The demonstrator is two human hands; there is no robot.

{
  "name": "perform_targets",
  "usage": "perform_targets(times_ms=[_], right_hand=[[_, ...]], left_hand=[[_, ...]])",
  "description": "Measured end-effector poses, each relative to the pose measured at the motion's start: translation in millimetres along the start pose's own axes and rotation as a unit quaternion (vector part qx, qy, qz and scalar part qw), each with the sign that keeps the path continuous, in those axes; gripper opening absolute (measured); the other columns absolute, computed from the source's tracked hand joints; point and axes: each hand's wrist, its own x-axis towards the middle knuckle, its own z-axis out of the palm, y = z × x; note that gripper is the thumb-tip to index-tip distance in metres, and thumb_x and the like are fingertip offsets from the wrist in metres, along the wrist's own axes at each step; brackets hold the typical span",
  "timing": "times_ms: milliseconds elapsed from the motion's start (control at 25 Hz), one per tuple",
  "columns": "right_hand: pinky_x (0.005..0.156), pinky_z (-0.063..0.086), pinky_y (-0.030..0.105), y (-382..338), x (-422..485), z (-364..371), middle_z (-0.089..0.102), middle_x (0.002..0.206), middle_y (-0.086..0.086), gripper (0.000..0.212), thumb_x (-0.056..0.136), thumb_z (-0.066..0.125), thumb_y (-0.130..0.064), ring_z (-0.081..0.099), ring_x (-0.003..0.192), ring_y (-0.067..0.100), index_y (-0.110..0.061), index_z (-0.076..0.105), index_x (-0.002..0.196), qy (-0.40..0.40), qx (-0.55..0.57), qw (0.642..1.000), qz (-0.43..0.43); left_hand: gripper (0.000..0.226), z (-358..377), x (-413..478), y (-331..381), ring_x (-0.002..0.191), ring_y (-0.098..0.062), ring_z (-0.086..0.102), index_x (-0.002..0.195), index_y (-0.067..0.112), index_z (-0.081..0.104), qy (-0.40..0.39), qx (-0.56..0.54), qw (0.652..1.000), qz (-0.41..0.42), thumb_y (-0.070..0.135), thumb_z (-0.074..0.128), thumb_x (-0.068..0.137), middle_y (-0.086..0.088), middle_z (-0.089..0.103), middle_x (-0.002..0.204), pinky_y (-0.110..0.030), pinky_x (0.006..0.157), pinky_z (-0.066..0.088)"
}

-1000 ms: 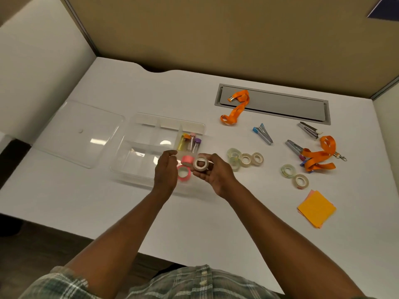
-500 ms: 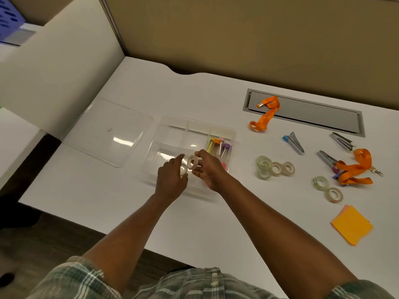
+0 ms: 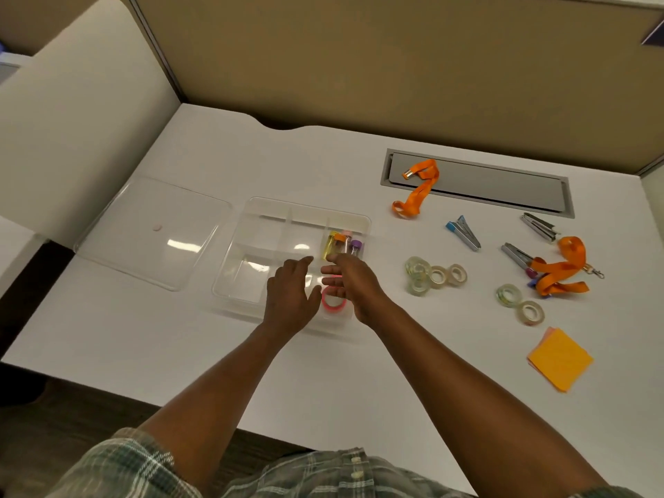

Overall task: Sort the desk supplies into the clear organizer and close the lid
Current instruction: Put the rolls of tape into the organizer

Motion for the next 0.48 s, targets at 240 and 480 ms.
perform_targets(times_ms=[240,480], right_hand=[[0.085,0.058,0.039,8,-16,-88,0.072,0.104,0.004,0.025,0.096,0.055,-0.032,0.07,0.095,0.023,-0.016,0.065,0.113,0.081,-0.018,0.996,-0.046],[0.084,0.055,0.04,29,-35,-208,0.071,0.1,0.001,0.018,0.09,0.053,-0.033,0.066,0.094,0.023,-0.022,0.067,0.093,0.231,-0.147,0.96,-0.066]], left_hand=[[0.055,29,9,75,0.107,-0.029,0.059,0.132,0.016,0.052,-0.016,-0.02,0.996,0.081,0.029,0.068,0.081,-0.008,0.06,0.123,-0.043,0.086,0.049],[0.05,74,9,148,0.096,-0.029,0.06,0.127,0.015,0.057,-0.081,-0.015,0.986,0.142,0.032,0.065,0.081,-0.008,0.059,0.113,-0.042,0.079,0.048]])
